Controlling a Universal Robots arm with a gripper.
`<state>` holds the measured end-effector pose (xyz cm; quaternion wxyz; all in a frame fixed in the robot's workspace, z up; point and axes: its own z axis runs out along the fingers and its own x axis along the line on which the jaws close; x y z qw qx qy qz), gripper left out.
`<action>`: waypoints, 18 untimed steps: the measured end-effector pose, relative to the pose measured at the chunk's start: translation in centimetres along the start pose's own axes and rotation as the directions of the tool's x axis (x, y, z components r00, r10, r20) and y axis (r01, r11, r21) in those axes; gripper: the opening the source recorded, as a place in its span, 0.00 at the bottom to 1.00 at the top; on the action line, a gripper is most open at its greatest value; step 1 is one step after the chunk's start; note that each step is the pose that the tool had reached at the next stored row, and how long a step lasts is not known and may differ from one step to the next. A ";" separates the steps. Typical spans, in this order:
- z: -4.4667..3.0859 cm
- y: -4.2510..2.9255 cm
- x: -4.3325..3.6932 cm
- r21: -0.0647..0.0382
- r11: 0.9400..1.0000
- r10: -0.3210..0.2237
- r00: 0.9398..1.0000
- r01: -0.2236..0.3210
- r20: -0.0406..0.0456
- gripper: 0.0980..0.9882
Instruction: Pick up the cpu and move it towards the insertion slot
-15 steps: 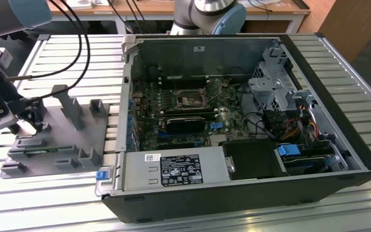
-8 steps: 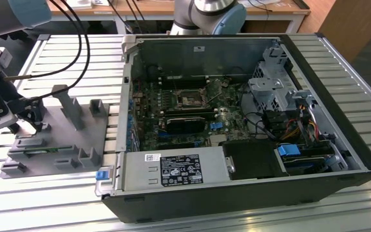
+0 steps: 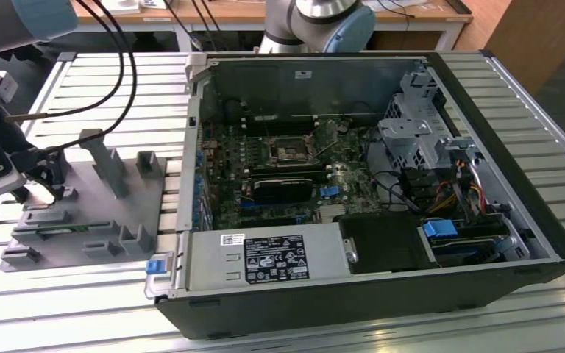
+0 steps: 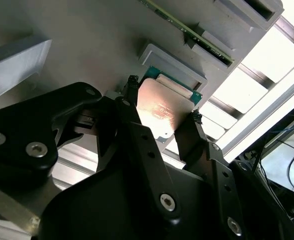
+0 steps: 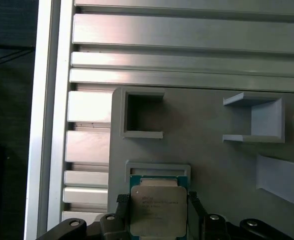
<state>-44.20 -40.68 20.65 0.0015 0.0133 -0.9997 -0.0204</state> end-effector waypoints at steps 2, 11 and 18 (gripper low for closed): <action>-0.02 0.00 0.00 0.000 1.000 0.000 1.000 0.000 0.000 0.50; -0.29 0.03 0.00 0.000 1.000 0.000 1.000 0.000 0.000 0.50; -0.52 0.05 0.00 0.000 1.000 0.000 1.000 0.000 0.000 0.50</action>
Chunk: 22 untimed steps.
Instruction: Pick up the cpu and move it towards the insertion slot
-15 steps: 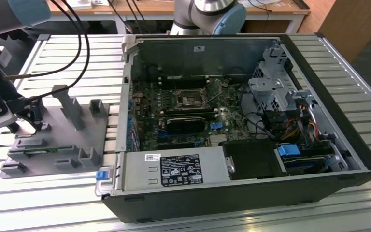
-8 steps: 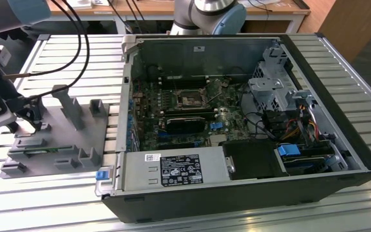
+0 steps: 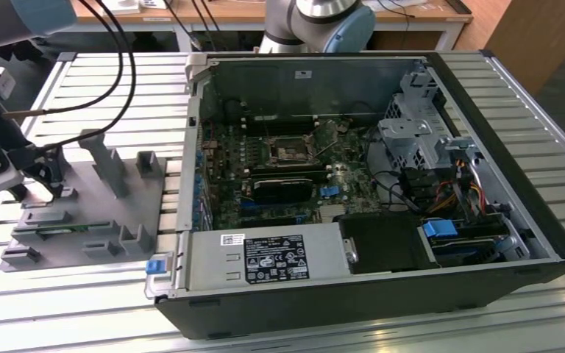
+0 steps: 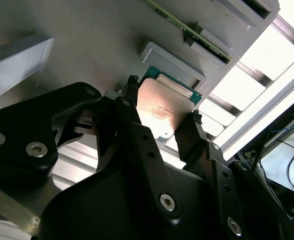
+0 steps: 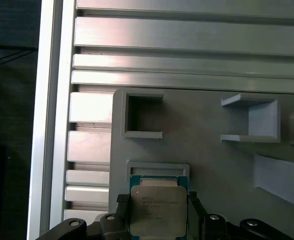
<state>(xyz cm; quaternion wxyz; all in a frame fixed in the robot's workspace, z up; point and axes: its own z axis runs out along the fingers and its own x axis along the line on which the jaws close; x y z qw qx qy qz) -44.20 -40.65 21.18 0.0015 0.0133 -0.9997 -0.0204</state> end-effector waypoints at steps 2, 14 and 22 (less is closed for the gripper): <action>-0.04 0.00 0.00 0.000 1.000 0.000 1.000 0.000 0.000 0.50; -0.54 0.02 0.00 0.000 1.000 0.000 1.000 0.000 0.000 0.50; -0.72 0.03 0.00 0.000 1.000 0.000 1.000 0.000 0.000 0.50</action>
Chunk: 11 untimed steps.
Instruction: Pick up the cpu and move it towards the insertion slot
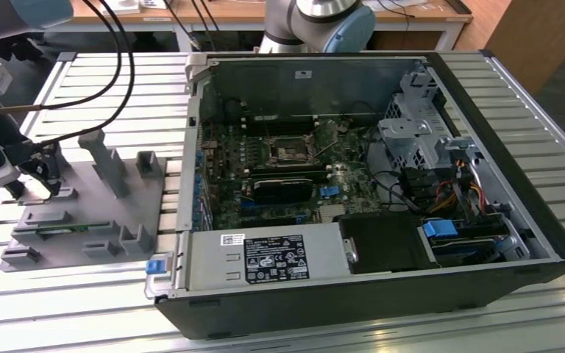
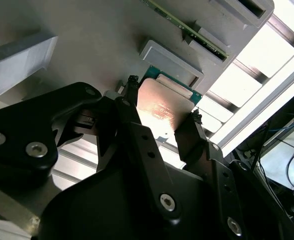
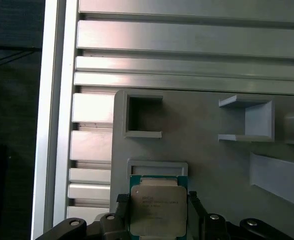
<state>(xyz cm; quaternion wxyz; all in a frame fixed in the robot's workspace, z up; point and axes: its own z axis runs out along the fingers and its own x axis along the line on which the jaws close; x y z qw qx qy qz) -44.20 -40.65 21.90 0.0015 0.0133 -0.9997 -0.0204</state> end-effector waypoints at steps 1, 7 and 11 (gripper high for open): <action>-0.06 0.00 0.00 0.000 1.000 0.000 1.000 0.000 0.000 0.50; -0.16 0.01 0.00 0.000 1.000 0.000 1.000 0.000 0.000 0.50; -0.21 0.01 0.00 0.000 1.000 0.000 1.000 0.000 0.000 0.50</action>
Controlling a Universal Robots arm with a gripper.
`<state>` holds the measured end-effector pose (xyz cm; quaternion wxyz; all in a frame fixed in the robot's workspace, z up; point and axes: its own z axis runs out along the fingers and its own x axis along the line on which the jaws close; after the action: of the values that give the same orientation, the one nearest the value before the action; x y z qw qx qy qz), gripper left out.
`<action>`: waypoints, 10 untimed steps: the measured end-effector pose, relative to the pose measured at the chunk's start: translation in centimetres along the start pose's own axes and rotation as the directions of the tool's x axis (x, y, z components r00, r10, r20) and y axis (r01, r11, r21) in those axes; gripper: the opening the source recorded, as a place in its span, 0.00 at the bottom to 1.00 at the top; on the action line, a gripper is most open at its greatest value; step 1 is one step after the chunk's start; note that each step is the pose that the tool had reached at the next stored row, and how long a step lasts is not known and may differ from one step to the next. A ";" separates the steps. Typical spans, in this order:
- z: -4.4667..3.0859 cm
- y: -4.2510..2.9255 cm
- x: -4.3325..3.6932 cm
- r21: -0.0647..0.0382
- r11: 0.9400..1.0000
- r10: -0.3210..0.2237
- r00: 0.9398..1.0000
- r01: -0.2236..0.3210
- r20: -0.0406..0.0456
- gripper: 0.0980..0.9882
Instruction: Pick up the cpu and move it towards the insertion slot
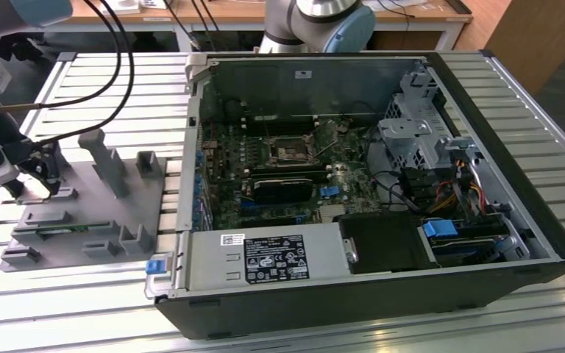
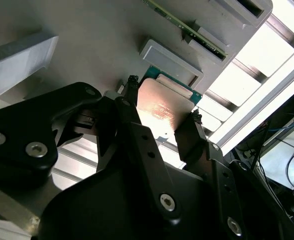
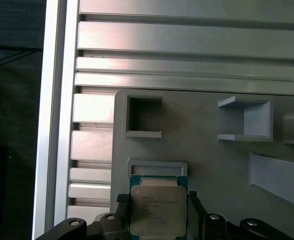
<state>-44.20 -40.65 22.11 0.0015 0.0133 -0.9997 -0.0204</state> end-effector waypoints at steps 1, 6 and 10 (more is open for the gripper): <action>-0.02 0.00 0.00 0.000 1.000 0.000 1.000 0.000 0.000 0.50; -0.15 0.00 0.00 0.000 1.000 0.000 1.000 0.000 0.000 0.50; -0.32 0.01 0.00 0.000 1.000 0.000 1.000 0.000 0.000 0.50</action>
<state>-44.20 -40.65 22.43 0.0016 0.0133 -0.9997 -0.0204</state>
